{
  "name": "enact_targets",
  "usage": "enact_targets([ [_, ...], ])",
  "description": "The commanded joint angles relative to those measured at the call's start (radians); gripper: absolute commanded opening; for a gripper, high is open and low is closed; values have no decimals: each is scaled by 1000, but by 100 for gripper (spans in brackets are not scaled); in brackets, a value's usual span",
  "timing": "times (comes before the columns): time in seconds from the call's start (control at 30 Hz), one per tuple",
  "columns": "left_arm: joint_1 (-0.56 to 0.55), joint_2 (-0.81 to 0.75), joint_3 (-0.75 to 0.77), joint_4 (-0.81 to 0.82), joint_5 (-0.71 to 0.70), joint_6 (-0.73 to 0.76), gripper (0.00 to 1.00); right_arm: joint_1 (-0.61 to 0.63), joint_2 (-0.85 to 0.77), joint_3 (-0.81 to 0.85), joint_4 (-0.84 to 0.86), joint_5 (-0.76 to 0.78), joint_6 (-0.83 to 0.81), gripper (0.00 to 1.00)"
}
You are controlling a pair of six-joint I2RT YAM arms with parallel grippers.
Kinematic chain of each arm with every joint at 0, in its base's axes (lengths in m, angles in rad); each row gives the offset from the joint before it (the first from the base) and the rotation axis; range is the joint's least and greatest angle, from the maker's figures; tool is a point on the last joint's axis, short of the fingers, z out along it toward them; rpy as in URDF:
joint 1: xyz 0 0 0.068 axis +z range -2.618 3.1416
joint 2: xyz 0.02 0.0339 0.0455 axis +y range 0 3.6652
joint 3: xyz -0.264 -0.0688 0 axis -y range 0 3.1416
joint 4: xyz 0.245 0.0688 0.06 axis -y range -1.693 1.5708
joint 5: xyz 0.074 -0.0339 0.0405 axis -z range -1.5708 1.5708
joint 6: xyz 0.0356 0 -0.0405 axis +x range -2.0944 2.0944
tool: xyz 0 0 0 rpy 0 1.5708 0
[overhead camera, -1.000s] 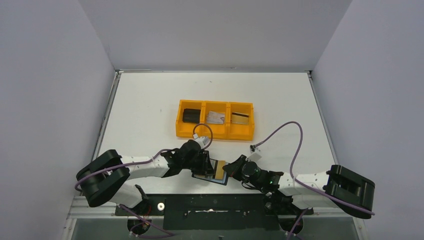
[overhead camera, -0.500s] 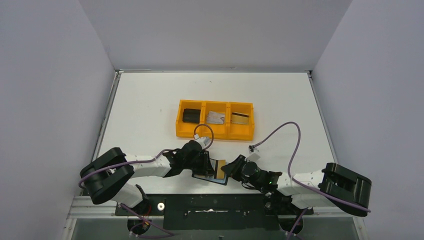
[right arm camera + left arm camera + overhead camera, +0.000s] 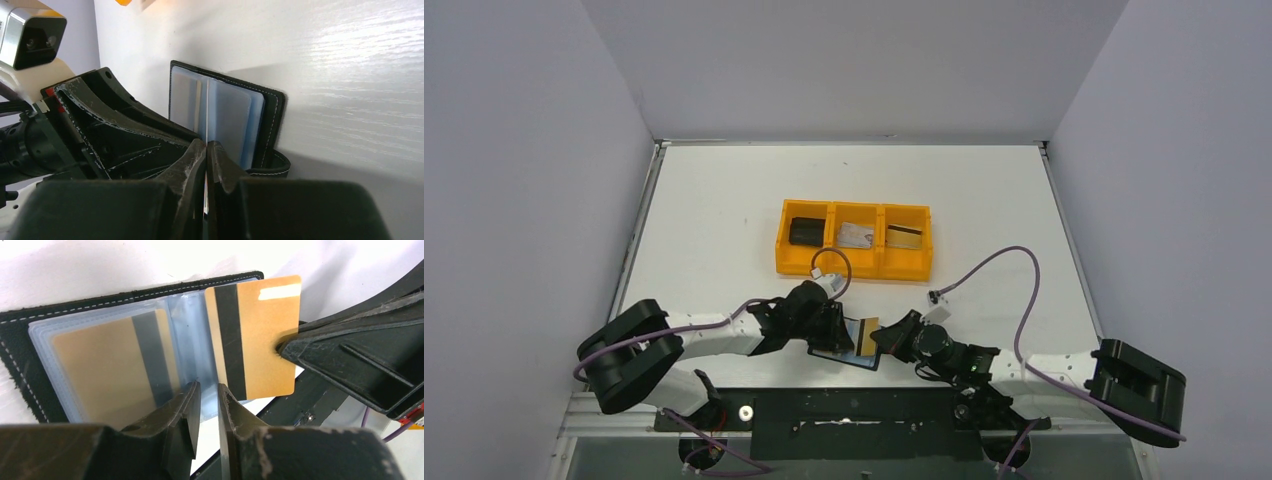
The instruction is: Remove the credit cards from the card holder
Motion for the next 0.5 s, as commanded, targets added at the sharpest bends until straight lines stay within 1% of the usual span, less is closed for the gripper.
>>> enact_targets([
  [0.0,-5,-83,58,-47,-44,31,21,-5,-113,2,-89,63,-39,0],
  [0.13,0,-147,105,-143,-115,60,27,-6,-213,14,-177,94,-82,0],
  [0.23,24,-197,154,-271,-179,93,30,-7,-274,31,-231,116,-127,0],
  [0.27,36,-213,180,-308,-194,106,32,-8,-288,37,-246,123,-138,0],
  [0.4,119,-290,231,-426,-221,160,40,-6,-324,62,-287,151,-182,0],
  [0.47,172,-327,251,-476,-223,193,49,-7,-331,74,-290,163,-206,0],
])
